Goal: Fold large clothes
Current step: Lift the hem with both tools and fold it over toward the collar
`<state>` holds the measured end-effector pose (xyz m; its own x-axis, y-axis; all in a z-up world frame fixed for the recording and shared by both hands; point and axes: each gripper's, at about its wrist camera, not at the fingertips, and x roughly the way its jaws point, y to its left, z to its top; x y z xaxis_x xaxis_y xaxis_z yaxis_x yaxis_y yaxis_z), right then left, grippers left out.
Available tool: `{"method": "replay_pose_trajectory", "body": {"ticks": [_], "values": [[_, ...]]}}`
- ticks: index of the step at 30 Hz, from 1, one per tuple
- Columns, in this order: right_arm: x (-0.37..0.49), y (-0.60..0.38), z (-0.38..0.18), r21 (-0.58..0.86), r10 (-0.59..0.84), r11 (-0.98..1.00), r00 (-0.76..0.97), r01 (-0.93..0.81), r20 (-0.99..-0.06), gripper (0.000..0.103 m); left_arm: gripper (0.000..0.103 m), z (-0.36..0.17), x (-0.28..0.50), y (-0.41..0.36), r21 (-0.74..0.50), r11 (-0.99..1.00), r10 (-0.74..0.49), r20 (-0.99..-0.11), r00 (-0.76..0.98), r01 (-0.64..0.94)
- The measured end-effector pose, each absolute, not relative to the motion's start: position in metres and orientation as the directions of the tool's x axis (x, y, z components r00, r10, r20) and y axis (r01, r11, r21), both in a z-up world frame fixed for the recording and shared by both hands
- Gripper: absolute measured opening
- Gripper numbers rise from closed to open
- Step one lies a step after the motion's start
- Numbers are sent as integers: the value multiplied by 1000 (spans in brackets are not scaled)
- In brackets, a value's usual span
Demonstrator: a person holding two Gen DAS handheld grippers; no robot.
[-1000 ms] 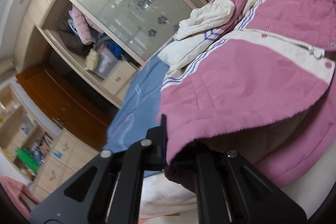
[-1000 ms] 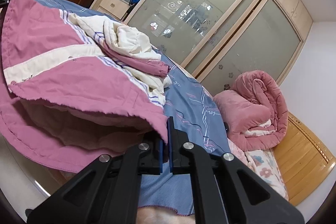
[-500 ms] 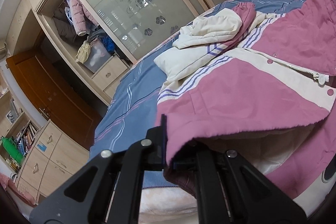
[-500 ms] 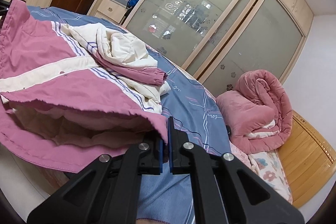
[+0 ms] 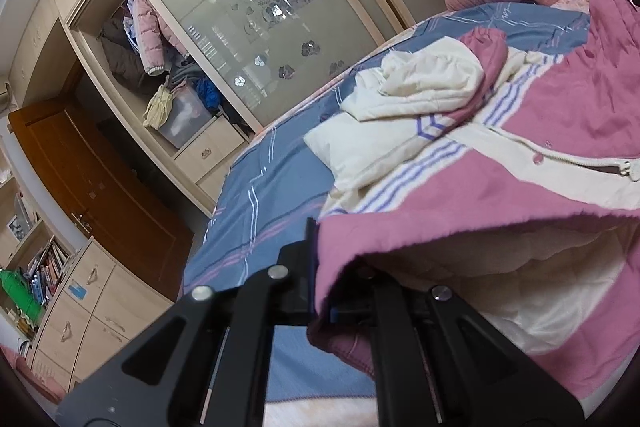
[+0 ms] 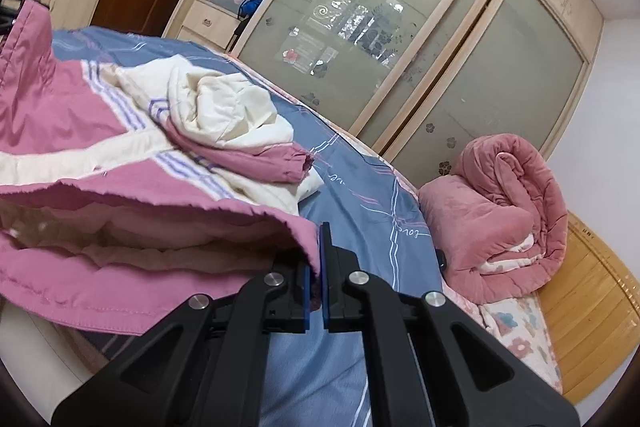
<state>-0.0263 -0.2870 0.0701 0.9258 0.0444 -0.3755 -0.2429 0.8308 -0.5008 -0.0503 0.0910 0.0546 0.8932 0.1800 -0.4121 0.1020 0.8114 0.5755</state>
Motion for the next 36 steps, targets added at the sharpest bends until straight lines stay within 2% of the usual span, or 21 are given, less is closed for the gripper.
{"method": "replay_pose_trajectory", "body": {"ticks": [4, 15, 24, 30, 36], "values": [[0, -289, 86, -486, 47, 840, 925, -241, -377, 3, 5, 70, -25, 96, 575, 813, 183, -402, 897, 92], [78, -281, 129, -521, 23, 834, 954, -182, -297, 3, 5, 105, 52, 97, 623, 780, 200, -339, 919, 60], [197, -279, 174, -479, 23, 862, 957, -166, -290, 3, 5, 144, 161, 105, 633, 774, 211, -288, 934, 21], [329, -286, 173, -381, -15, 912, 915, -153, -402, 3, 6, 149, 280, 111, 620, 785, 261, -315, 912, -10], [442, -289, 107, -240, -49, 964, 811, -114, -582, 3, 11, 99, 394, 126, 586, 810, 306, -430, 849, 5]]}}
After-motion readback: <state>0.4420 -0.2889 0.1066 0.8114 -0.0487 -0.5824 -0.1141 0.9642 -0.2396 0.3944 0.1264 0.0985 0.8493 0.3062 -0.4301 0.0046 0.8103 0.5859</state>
